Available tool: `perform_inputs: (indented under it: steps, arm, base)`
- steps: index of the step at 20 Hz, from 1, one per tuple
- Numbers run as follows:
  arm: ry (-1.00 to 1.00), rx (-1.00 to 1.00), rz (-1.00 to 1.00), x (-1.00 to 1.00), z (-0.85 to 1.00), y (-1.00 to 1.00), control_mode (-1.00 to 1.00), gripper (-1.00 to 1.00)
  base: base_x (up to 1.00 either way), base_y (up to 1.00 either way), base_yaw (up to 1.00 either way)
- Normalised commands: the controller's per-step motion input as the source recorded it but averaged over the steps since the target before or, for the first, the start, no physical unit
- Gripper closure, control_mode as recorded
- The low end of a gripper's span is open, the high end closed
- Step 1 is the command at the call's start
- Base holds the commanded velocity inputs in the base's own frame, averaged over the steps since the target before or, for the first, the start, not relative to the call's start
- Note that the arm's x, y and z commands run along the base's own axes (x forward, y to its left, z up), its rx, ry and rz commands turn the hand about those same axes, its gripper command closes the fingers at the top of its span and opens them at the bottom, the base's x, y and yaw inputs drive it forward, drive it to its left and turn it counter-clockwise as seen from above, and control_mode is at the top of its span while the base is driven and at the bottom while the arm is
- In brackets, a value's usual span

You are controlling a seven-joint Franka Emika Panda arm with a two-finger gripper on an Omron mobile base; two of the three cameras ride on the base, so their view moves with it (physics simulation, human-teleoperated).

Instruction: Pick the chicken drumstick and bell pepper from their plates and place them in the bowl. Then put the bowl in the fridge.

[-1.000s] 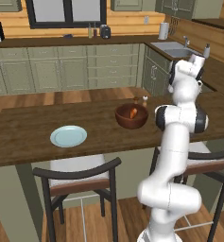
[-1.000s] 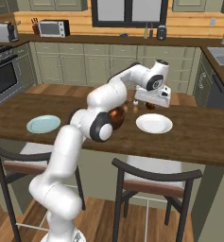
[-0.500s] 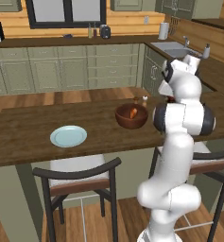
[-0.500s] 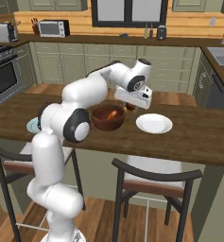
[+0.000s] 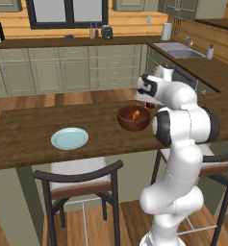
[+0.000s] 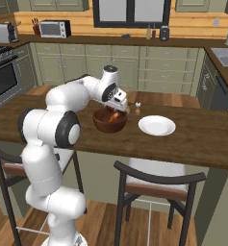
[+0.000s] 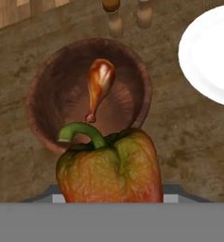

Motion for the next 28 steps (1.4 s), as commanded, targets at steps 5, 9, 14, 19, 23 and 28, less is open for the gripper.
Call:
perform_inputs:
  steps: [5,9,14,19,23,28]
  arm:
    - [0.03,-0.14,-0.12,0.78,-0.15,0.46,-1.00,1.00]
    - [0.06,-0.02,-0.06,0.36,-0.44,0.13,-1.00,1.00]
    - [0.01,0.00,-0.04,0.29,-0.34,0.01,-1.00,-1.00]
    - [0.00,0.00,-0.04,0.20,0.00,0.00,-1.00,-1.00]
    - [0.00,0.00,-0.13,0.38,0.01,0.00,-1.00,-1.00]
    - [0.13,0.13,-0.28,-0.48,0.54,-0.22,-1.00,-1.00]
  base:
    - [0.00,0.00,0.00]
    - [0.00,0.00,0.00]
    - [0.00,0.00,0.00]
    - [0.00,0.00,0.00]
    - [0.00,0.00,0.00]
    - [0.00,0.00,0.00]
